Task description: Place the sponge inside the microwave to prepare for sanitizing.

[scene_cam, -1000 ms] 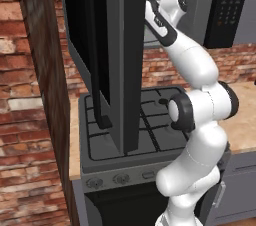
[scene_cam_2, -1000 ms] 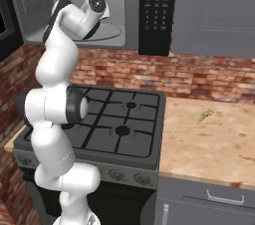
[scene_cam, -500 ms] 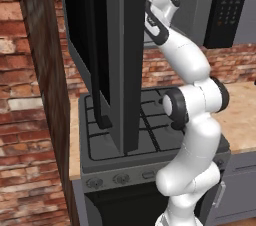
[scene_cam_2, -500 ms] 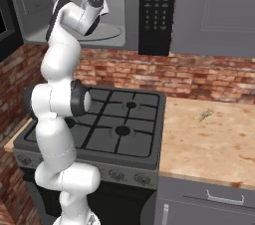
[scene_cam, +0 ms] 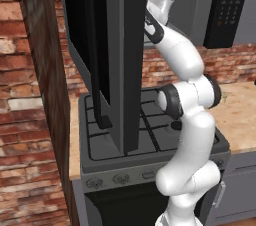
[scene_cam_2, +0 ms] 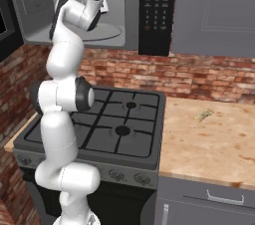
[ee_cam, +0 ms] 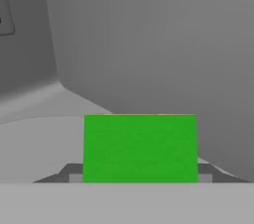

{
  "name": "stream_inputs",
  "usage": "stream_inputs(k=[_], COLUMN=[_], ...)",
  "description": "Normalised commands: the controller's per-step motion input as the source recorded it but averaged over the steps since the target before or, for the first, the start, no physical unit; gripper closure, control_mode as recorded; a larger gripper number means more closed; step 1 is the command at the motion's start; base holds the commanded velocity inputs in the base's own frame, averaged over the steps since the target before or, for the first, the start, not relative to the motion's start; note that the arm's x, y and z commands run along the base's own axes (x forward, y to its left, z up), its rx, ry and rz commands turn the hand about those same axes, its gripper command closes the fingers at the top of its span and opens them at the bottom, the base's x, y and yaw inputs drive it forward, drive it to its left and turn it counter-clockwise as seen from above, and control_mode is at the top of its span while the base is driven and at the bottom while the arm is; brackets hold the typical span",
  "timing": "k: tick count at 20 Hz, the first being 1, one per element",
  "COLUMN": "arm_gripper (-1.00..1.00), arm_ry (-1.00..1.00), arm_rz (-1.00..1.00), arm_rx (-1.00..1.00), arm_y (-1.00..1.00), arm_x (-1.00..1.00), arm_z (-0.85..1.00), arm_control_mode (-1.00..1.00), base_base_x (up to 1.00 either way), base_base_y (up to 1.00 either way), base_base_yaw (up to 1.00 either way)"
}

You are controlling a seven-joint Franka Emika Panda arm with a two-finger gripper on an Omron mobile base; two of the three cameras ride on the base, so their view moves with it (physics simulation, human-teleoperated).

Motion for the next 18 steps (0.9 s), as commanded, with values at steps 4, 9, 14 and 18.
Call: stream_inputs(k=[4,9,14,18], arm_gripper=[1.00,1.00,1.00,1.00], arm_ry=[0.09,0.04,0.00,0.00], arm_rz=[0.00,0.00,0.00,0.00], arm_rx=[0.00,0.00,0.00,0.00], arm_y=[0.01,0.00,0.01,0.00], arm_x=[0.18,0.11,0.04,0.00], arm_z=[-0.13,-0.19,-0.25,-0.32], arm_control_mode=[-1.00,-1.00,-1.00,-1.00], base_base_x=[0.00,0.00,0.00,0.00], base_base_y=[0.00,0.00,0.00,0.00], base_base_yaw=[0.00,0.00,0.00,0.00])
